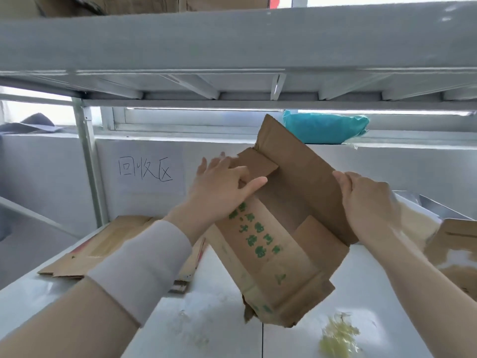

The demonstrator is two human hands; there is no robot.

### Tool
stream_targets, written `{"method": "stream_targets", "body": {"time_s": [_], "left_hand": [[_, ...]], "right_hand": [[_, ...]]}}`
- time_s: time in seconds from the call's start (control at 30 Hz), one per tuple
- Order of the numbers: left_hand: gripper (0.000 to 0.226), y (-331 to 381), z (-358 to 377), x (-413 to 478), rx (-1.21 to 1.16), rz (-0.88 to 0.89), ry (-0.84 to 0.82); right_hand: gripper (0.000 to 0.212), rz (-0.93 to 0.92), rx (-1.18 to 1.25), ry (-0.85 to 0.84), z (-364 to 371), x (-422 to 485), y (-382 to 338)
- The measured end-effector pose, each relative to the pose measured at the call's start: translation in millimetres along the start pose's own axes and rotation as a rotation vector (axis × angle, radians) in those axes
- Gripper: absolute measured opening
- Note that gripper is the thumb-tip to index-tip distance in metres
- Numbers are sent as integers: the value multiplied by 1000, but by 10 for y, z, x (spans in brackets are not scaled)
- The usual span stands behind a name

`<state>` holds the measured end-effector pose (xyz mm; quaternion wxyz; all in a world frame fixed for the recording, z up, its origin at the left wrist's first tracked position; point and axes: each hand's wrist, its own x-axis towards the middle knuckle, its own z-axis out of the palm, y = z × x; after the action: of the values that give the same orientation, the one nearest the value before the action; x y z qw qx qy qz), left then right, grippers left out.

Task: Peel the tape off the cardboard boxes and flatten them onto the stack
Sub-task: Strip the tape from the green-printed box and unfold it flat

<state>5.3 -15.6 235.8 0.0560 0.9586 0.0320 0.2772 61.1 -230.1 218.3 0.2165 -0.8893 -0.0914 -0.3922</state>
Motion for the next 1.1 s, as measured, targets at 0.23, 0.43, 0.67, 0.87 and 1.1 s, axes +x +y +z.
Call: {"method": "stream_targets", "body": {"time_s": [0.23,0.43,0.67,0.87,1.1], "left_hand": [[64,-298,-454,-248,47,-182,15],[129,-258,-83,-294,515,-259,-369],[32,-628,-18,-383,-15,-255,33],[21,-777,-70,-552,-125,-278,196],[20,-872,-125,-583,-183,-281,249]], "right_hand": [[50,85,25,11,-112,-98,111],[46,-102,41,31,-92,-296,-218],[43,-96,21,-23,-23,-395,-226],[19,-604,-70,289,165,-543,-471],[55,-1122,-111,-451,434,-794,-279]]}}
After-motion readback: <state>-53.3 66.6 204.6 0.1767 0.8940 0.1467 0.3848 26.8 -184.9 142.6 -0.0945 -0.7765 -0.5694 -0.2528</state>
